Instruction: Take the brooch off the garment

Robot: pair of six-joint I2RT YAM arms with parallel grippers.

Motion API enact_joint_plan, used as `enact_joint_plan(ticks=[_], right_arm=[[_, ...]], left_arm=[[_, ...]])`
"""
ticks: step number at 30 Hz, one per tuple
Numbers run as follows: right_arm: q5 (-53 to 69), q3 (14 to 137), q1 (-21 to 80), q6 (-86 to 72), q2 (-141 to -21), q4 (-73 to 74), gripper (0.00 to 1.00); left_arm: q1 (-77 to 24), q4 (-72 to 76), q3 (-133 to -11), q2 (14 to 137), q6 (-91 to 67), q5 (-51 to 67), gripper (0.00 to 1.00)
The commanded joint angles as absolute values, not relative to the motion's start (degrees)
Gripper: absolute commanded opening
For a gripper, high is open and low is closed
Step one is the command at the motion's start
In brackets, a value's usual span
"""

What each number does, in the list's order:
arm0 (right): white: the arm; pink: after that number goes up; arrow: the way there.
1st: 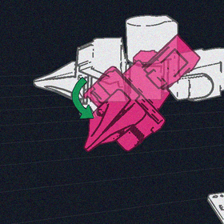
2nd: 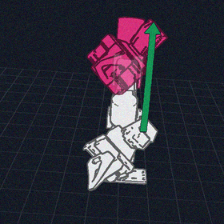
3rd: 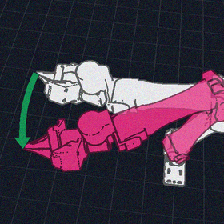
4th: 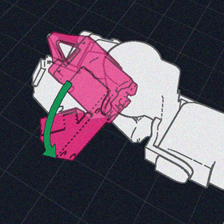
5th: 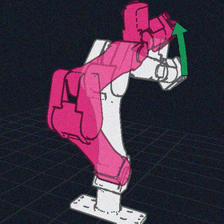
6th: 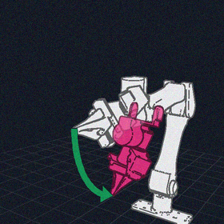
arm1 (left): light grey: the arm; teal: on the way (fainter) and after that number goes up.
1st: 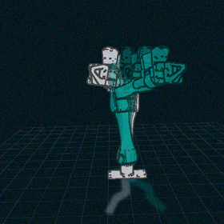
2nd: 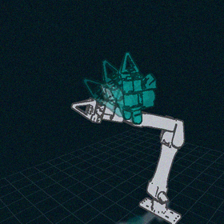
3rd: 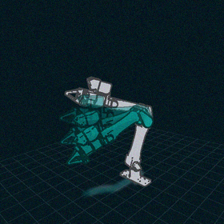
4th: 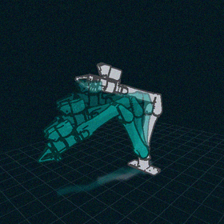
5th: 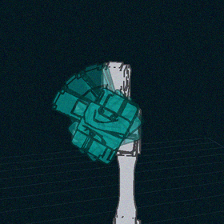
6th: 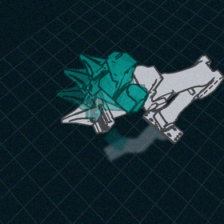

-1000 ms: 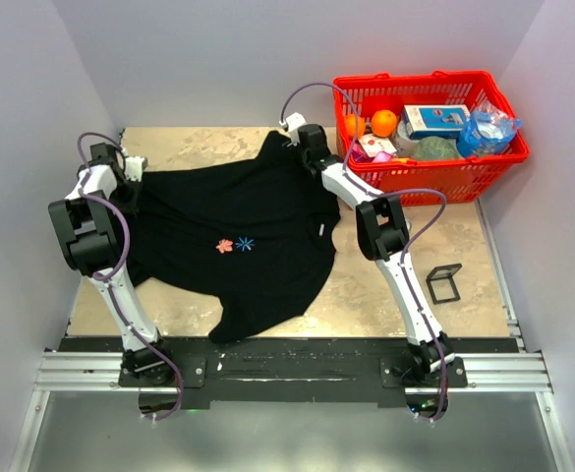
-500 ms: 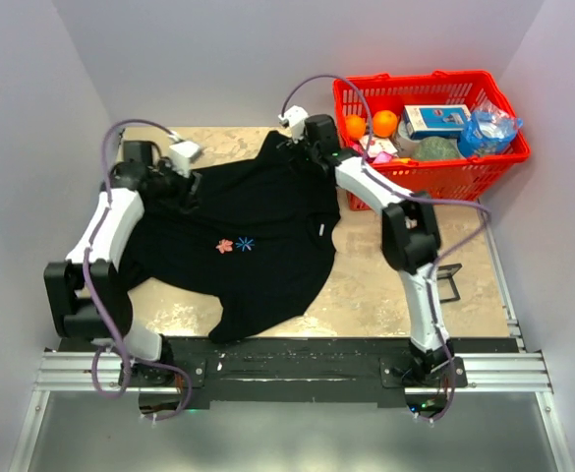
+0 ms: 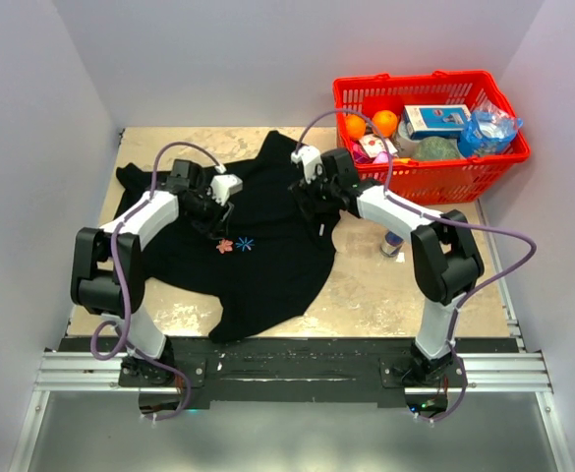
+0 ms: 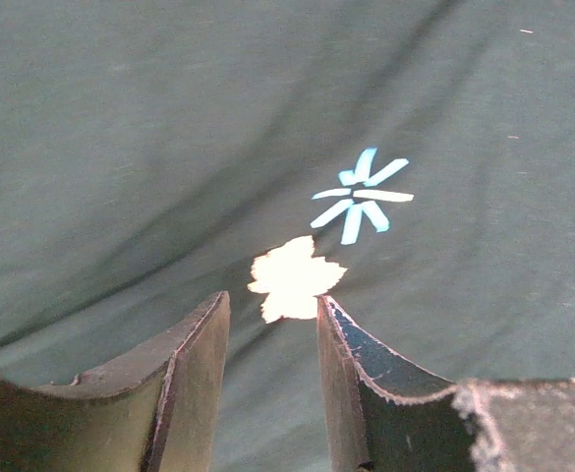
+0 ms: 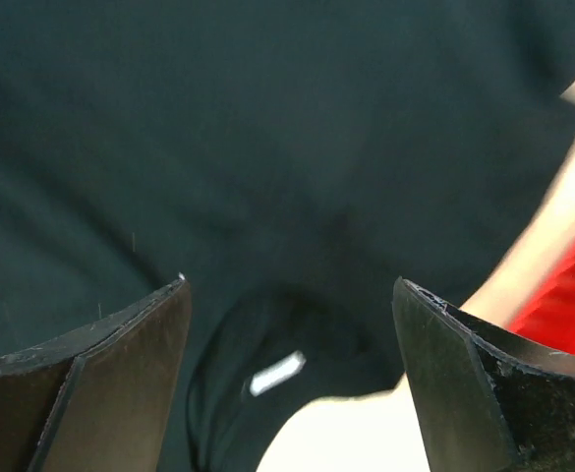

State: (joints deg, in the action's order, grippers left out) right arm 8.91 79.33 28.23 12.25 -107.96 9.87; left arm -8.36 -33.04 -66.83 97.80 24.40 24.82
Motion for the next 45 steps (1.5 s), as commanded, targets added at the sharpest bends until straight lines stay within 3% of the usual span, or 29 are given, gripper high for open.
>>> enact_joint_plan(ticks=[1,15,21,31,45], right_arm=[[10.5,77.0,28.6,13.1,-104.2,8.2,0.86],[9.7,81.6,28.6,16.3,-107.3,13.4,0.88],[7.2,83.1,28.7,19.7,-108.1,16.3,0.89],[9.9,84.6,28.7,14.1,-108.7,15.7,0.88],[10.0,82.1,30.6,17.1,-108.1,15.6,0.86]], left_arm=[[-10.5,-34.2,-65.9,100.0,21.9,27.6,0.47],[-14.0,-27.8,-60.3,102.0,18.7,20.2,0.54],[-15.1,-22.6,-58.6,101.3,14.9,7.7,0.57],[-15.4,-22.9,-59.4,101.5,14.4,6.4,0.39],[-15.4,-30.6,-71.0,100.8,15.2,7.1,0.24]])
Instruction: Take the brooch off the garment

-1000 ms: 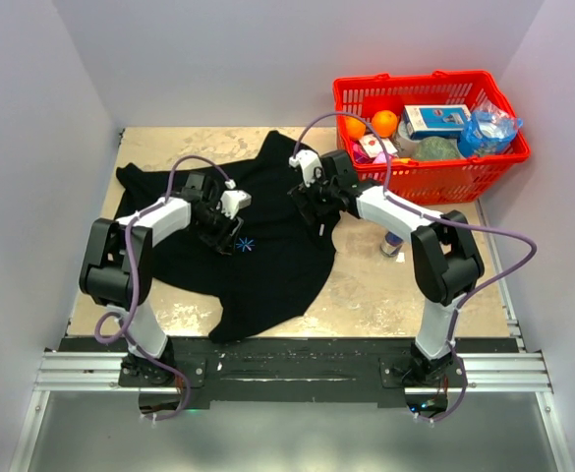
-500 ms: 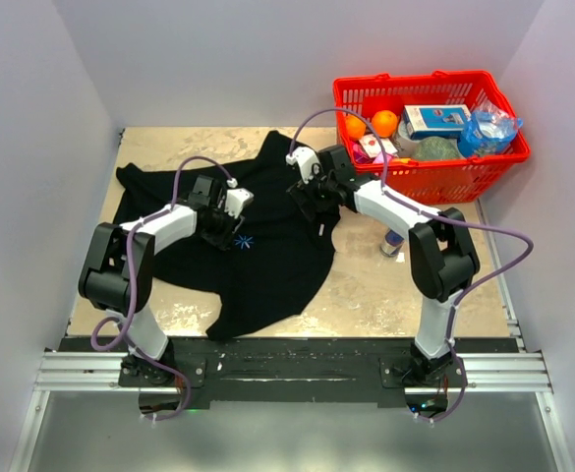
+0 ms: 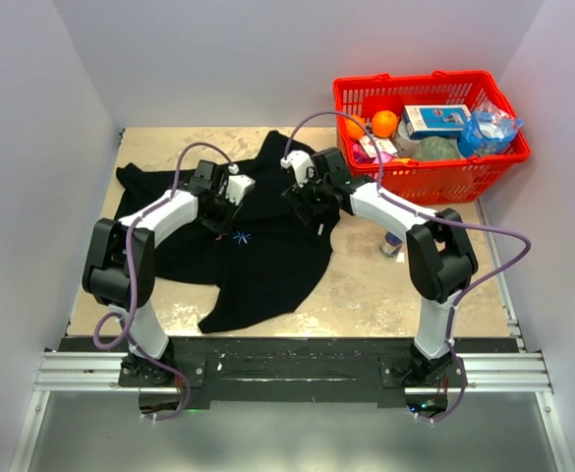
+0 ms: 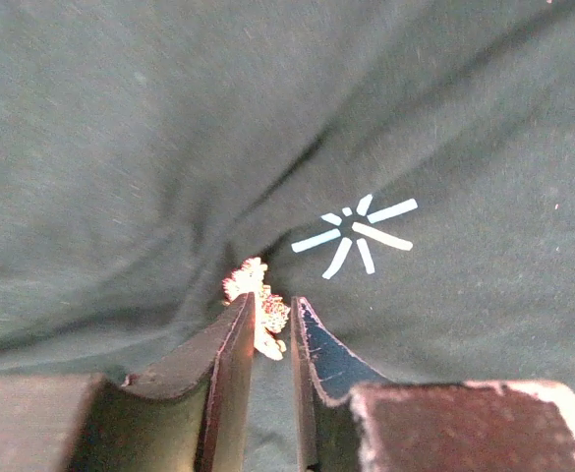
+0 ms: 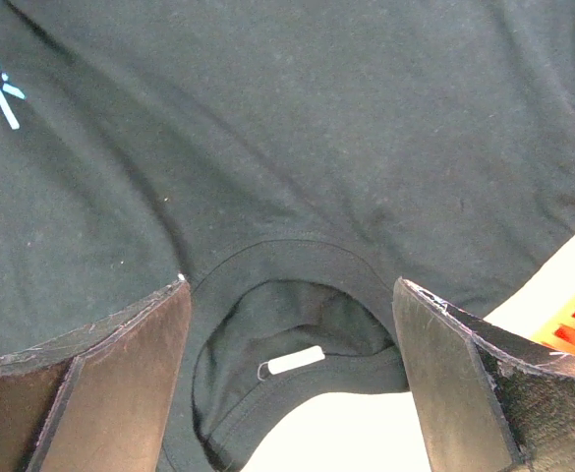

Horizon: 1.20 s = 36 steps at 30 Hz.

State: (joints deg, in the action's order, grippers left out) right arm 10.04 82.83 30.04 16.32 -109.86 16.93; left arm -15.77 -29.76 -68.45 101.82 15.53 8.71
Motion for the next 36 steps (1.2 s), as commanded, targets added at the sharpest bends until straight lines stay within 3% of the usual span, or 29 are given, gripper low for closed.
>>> enact_joint_plan(ticks=[1,8,11,12,26,33,36], right_arm=[[10.1,82.2,30.6,17.0,-108.4,15.6,0.86],[10.8,83.8,31.6,17.0,-109.6,15.9,0.86],[10.8,83.8,31.8,17.7,-110.0,16.2,0.86],[11.0,83.8,32.0,17.8,-110.0,16.2,0.85],[23.0,88.3,35.7,14.7,-111.6,15.6,0.85],[21.4,87.8,38.9,8.1,-110.8,11.4,0.99],[23.3,83.0,39.7,3.4,-108.3,2.5,0.99]], left_arm=[[-15.5,-30.6,-71.2,100.8,15.3,6.7,0.22],[-15.4,-30.5,-71.5,101.5,17.0,4.7,0.14],[-15.3,-30.8,-71.7,102.2,17.1,4.7,0.07],[-15.3,-31.0,-72.0,102.3,17.0,4.7,0.00],[-14.7,-25.2,-63.3,93.2,10.6,12.0,0.00],[-14.6,-23.4,-61.5,88.7,3.4,12.3,0.00],[-14.6,-20.6,-59.0,85.4,0.4,11.6,0.00]])
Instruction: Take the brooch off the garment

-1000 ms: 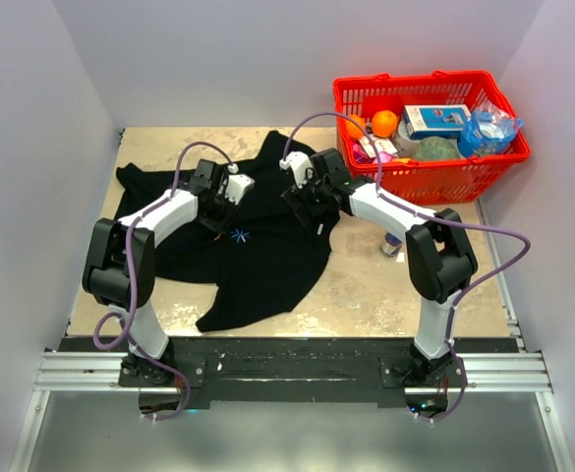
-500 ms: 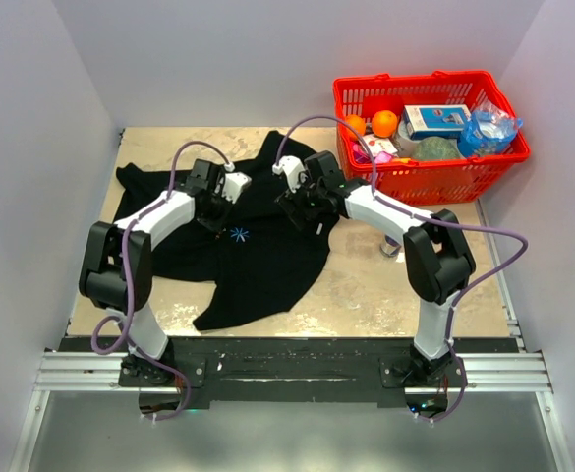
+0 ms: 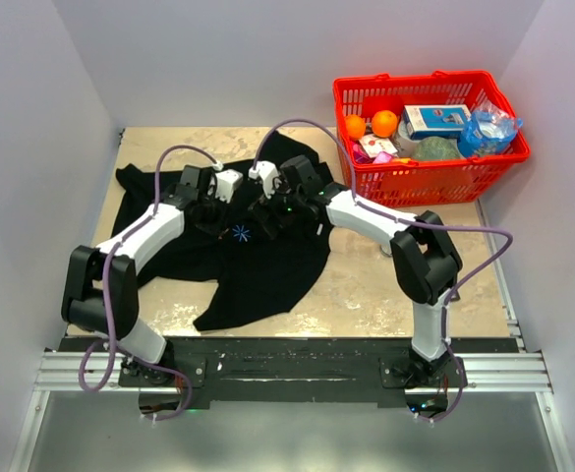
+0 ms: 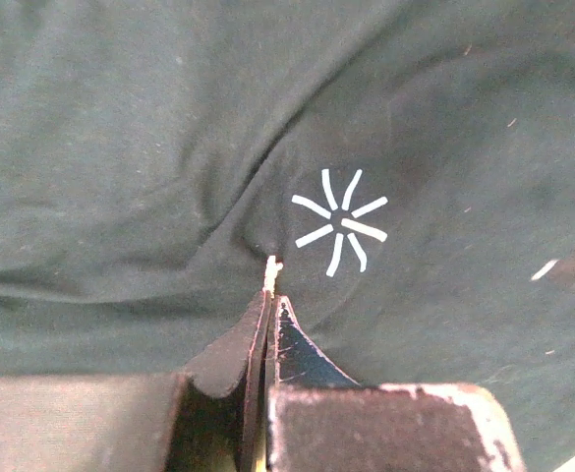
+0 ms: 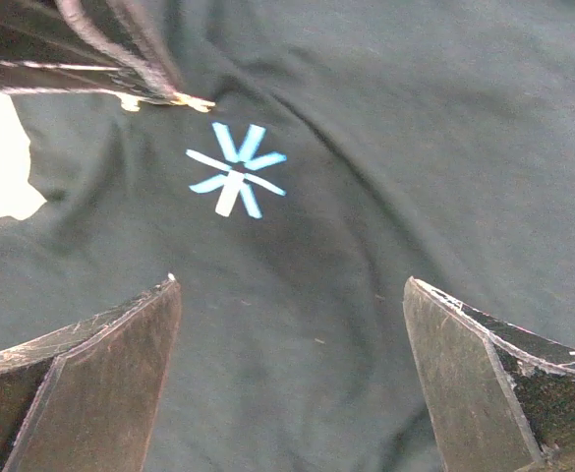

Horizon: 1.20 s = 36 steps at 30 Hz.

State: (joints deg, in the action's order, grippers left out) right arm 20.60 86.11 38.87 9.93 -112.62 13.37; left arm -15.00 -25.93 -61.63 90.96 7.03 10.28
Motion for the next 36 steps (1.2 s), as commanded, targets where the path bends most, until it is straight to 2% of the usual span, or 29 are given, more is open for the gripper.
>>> enact_joint_plan(ticks=[1,3,9,22,30,33,36], right_arm=[[23.5,81.3,40.2,2.0,-106.9,0.3,0.99],[23.4,78.5,41.1,0.4,-106.6,-6.5,0.99],[24.9,80.0,44.6,-4.5,-112.2,-13.6,0.99],[19.8,83.1,49.3,-1.1,-118.2,-14.0,0.98],[11.9,83.1,49.9,5.3,-119.6,-13.5,0.82],[10.9,82.3,49.8,7.6,-119.4,-14.1,0.81],[11.4,82.3,49.8,8.0,-119.7,-14.3,0.71]], left_arm=[[-14.6,-19.5,-58.2,84.3,-1.9,11.1,0.00],[-14.6,-17.2,-56.0,81.3,-4.3,9.7,0.00],[-14.6,-17.1,-54.6,78.3,-6.9,9.4,0.00],[-13.5,-17.0,-53.8,77.2,-8.6,9.4,0.00],[-13.2,-16.8,-53.3,76.8,-7.5,10.5,0.00],[-12.8,-16.7,-53.4,76.6,-7.4,10.5,0.00],[-12.3,-16.4,-53.5,76.6,-7.8,11.1,0.00]])
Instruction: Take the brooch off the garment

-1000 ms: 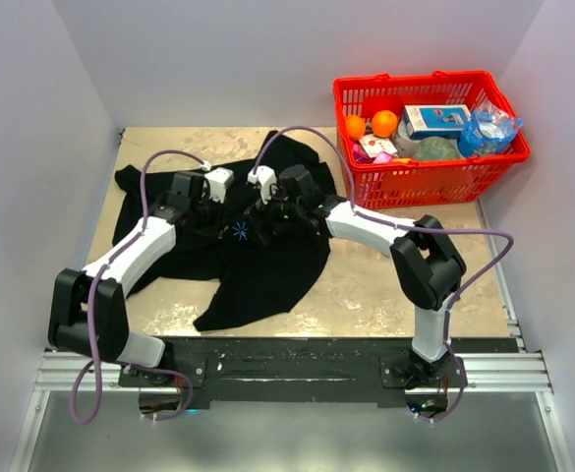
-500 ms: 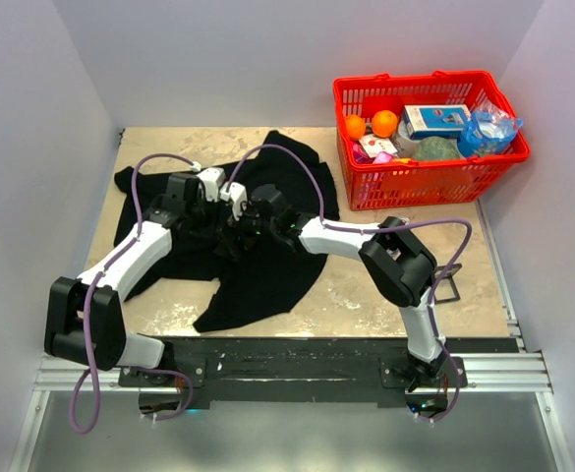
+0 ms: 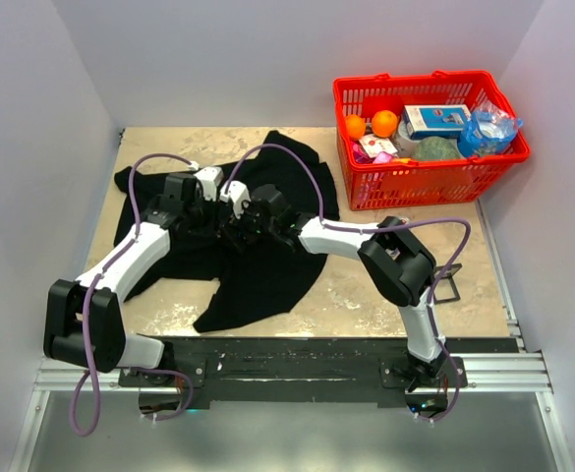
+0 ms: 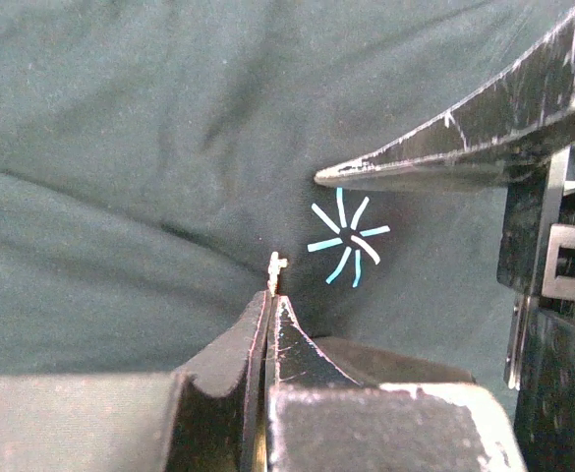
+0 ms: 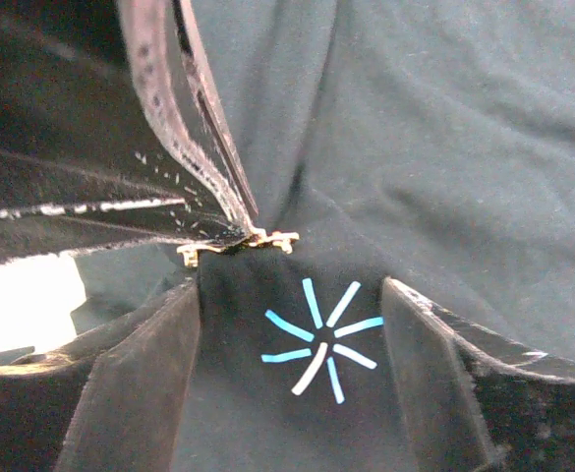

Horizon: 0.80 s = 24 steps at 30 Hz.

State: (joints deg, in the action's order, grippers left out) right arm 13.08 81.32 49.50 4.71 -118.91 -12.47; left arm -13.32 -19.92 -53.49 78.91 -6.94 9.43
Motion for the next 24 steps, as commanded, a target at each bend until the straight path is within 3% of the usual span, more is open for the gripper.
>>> enact_joint_plan(ticks=[1,7,10,11,14,24], right_arm=[[11.9,82.4,49.8,7.8,-119.9,-14.2,0.64],[13.4,85.1,49.8,5.5,-121.5,-14.4,0.51],[14.2,86.0,49.7,4.8,-121.8,-14.1,0.26],[13.6,86.0,49.4,4.1,-121.8,-14.1,0.13],[11.7,85.6,48.6,2.9,-121.5,-14.1,0.01],[17.2,85.8,47.5,2.1,-120.3,-12.7,0.01]], left_arm=[[-12.2,-16.3,-53.4,76.6,-7.8,11.3,0.00],[-11.4,-16.5,-53.3,77.0,-7.1,12.2,0.00],[-11.1,-16.7,-53.2,77.1,-7.0,12.8,0.00],[-11.0,-16.7,-52.8,77.1,-6.9,13.0,0.00],[-10.8,-16.9,-52.3,77.1,-6.1,13.3,0.00],[-10.1,-16.7,-51.7,79.1,-7.1,13.6,0.00]])
